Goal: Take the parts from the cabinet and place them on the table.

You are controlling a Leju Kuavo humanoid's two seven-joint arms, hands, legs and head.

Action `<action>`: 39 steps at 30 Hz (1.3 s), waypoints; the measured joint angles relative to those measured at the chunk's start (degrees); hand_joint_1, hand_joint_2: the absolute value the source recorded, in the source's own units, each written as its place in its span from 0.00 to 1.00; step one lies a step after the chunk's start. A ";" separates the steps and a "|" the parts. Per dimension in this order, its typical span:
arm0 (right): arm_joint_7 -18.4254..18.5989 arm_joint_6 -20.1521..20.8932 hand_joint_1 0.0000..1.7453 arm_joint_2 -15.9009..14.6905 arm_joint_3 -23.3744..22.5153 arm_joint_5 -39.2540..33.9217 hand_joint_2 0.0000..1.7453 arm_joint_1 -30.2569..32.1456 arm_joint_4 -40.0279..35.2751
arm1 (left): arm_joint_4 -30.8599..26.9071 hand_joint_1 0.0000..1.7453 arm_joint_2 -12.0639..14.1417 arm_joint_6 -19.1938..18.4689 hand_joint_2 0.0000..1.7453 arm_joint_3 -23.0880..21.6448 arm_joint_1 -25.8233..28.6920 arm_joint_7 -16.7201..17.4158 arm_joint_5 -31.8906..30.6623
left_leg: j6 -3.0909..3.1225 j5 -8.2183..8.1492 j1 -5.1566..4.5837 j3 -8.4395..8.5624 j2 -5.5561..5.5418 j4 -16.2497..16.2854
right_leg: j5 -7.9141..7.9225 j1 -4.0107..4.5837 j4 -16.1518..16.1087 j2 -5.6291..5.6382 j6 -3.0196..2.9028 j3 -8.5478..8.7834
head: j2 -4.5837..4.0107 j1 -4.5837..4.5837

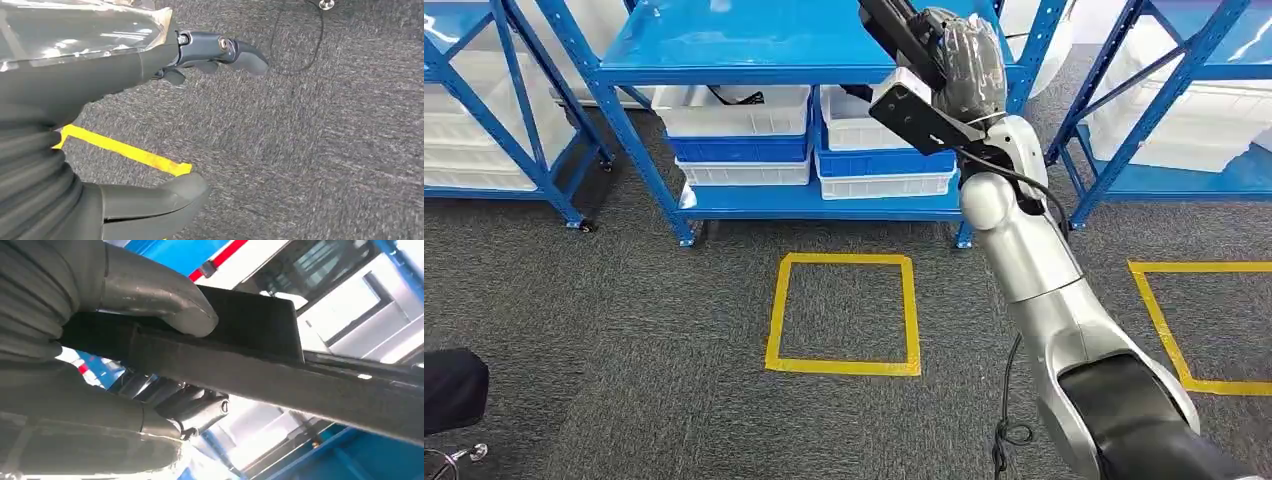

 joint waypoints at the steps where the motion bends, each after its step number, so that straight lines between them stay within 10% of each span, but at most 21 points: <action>1: 0.00 -0.04 1.00 0.00 0.00 0.00 1.00 0.03 0.13 | 0.00 0.00 0.00 0.00 1.00 0.02 0.10 0.00 0.00 | -0.29 0.32 0.06 -0.08 0.00 -0.10 | 0.30 -0.02 0.06 0.01 -0.47 -0.09 | 0.00 0.02; 3: 0.00 -0.04 1.00 0.11 0.09 0.00 1.00 -0.04 0.26 | 0.00 0.00 -0.02 -0.02 1.00 0.04 0.07 -0.04 0.00 | -0.86 -1.94 0.39 -1.01 -0.02 1.69 | 1.13 -0.58 -0.11 -0.07 -1.71 -0.53 | 0.00 -0.04; 7: -0.02 -0.20 1.00 0.39 0.13 0.00 1.00 0.10 0.61 | 0.02 0.00 0.07 0.00 1.00 0.09 0.07 -0.04 0.00 | -1.69 -10.57 0.50 -6.50 -0.02 17.36 | 2.22 -0.21 -0.05 -0.11 -2.60 -1.97 | 0.00 -0.09; 9: -0.04 -0.24 1.00 0.46 0.31 0.04 1.00 0.20 0.94 | 0.02 0.00 0.04 0.00 1.00 0.28 0.06 -0.04 0.04 | -1.25 -9.13 0.48 -4.40 -0.03 15.33 | 2.69 0.02 -0.04 -0.08 -2.50 -2.57 | 0.00 -0.09; 12: -0.07 -0.67 1.00 0.70 0.48 0.87 1.00 0.04 1.16 | 0.00 0.00 0.15 0.07 1.00 0.65 -0.01 -0.11 0.24 | 0.58 -5.11 0.01 4.39 -0.35 1.54 | 3.10 0.29 -0.05 -0.05 -2.25 -2.73 | 0.00 -0.07; 18: -0.04 -1.66 1.00 1.20 0.81 2.16 1.00 -0.67 2.32 | 0.00 0.00 0.35 0.17 1.00 1.11 -0.06 -0.42 0.37 | 1.75 -3.55 -0.14 5.07 0.13 -1.48 | 3.16 0.54 0.44 -0.38 -0.64 -4.13 | 0.00 -0.02; 21: -0.07 -2.21 1.00 1.29 0.87 2.45 1.00 -0.89 2.95 | 0.00 0.00 0.31 0.20 1.00 1.14 -0.07 -0.42 0.33 | 2.39 -2.76 -0.13 4.12 0.09 -1.73 | -2.80 0.39 12.32 -0.37 -1.35 -9.25 | 0.00 0.11; 23: -0.07 -2.25 1.00 1.29 0.90 2.45 1.00 -0.37 3.34 | 0.00 0.00 0.24 0.20 1.00 1.18 0.00 -0.42 0.33 | 2.27 -2.36 -0.12 3.59 -0.01 -1.66 | -4.24 0.34 17.48 -0.37 -0.68 -11.03 | 0.00 0.13; 27: -0.07 -2.29 1.00 1.40 0.92 2.45 1.00 -0.41 3.78 | 0.00 0.00 0.02 0.20 1.00 1.31 0.00 -0.42 0.33 | 1.64 -2.22 0.00 2.88 -0.36 -0.60 | 1.28 -0.46 -0.15 -0.38 1.41 -0.81 | 0.00 0.15; 32: -0.13 -2.51 1.00 1.73 1.03 2.45 1.00 -0.50 4.11 | 0.02 0.00 0.07 0.24 1.00 1.38 0.14 -0.39 0.33 | -0.01 -1.45 -0.17 1.61 -0.63 -0.15 | 2.03 -0.15 -0.31 -0.20 -0.98 -1.38 | 0.00 0.04; 34: -0.20 -2.54 1.00 2.01 1.09 2.47 1.00 -0.65 4.11 | 0.02 0.00 0.04 0.26 1.00 1.40 0.11 -0.39 0.33 | -0.80 -4.36 0.16 0.29 -0.45 2.87 | 2.53 -0.58 -0.46 -0.43 -1.80 -1.63 | 0.00 -0.07; 37: -0.57 -2.73 1.00 2.64 1.16 2.86 1.00 -0.62 4.57 | 0.02 0.00 0.17 0.33 1.00 1.59 0.15 -0.37 0.50 | -1.70 -10.81 0.49 -5.54 -0.40 16.30 | 2.84 -0.40 -0.44 -0.92 -2.28 -2.26 | 0.00 -0.07; 39: -0.96 -2.91 1.00 3.02 1.29 2.97 1.00 -0.59 5.05 | 0.02 0.00 0.17 0.33 1.00 2.01 0.23 -0.37 0.59 | -1.72 -10.27 0.58 -5.76 -0.35 17.39 | 3.00 -0.36 -0.43 -1.49 -2.39 -2.53 | 0.00 -0.07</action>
